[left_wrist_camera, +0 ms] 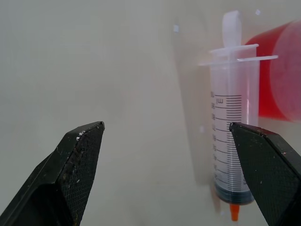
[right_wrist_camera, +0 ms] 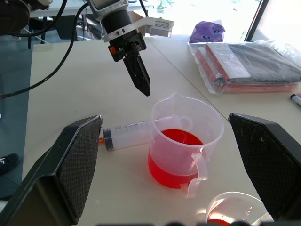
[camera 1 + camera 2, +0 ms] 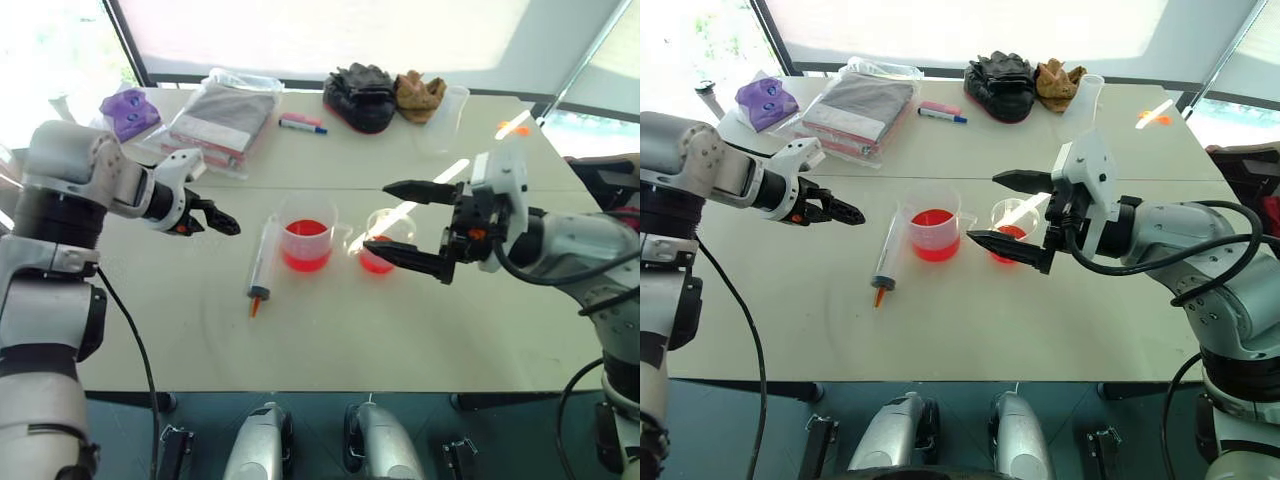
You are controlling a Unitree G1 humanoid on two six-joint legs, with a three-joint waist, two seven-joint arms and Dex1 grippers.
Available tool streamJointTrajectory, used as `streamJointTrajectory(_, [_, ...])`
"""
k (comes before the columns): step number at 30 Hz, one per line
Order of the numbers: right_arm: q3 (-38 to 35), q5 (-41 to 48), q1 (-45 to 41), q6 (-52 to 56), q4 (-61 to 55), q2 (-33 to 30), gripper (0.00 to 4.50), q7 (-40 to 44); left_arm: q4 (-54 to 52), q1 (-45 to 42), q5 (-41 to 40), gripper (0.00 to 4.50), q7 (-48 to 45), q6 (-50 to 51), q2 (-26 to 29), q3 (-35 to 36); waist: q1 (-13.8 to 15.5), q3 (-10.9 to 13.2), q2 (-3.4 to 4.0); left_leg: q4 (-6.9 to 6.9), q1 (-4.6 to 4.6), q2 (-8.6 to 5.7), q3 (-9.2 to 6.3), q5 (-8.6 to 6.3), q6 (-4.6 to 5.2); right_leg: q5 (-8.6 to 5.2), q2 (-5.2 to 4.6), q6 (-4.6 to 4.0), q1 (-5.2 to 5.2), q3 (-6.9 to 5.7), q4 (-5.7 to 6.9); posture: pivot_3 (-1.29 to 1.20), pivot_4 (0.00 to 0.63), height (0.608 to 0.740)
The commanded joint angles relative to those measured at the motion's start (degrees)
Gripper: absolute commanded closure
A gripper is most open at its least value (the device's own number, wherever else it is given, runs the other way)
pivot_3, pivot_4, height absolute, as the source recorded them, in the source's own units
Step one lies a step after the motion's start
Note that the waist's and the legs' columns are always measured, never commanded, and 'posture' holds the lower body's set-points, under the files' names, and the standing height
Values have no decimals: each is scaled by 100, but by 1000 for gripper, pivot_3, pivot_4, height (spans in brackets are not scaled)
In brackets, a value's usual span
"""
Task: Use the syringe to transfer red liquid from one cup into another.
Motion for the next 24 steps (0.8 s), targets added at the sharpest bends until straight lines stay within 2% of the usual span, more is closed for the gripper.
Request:
streamJointTrajectory(1, [-90,-52,-7,-137,-53,37,0,-52,-93,-136,-318,9,-75,48,-65,-60,-7,0,0,6,-3,0,0,0,0,0,0,0,0,0,1,0,150,740])
streamJointTrajectory(9, [-117,-101,69,-159,-130,151,0,-245,-97,-91,-310,9,147,48,-484,-200,-14,0,0,51,-14,3,-1,-5,7,-2,0,3,-4,1,35,0,150,740])
streamJointTrajectory(18, [-146,-59,123,-131,-210,219,0,-429,616,-5,621,9,1029,-230,-1571,295,-14,0,0,63,-12,2,-4,-19,33,-3,-1,2,-7,3,60,0,150,740])
streamJointTrajectory(24, [-208,-19,181,-108,-273,231,0,-518,722,112,1140,9,1214,-381,-1662,246,-19,-1,1,63,-8,2,-3,-19,33,-2,0,2,-6,4,65,0,150,740])
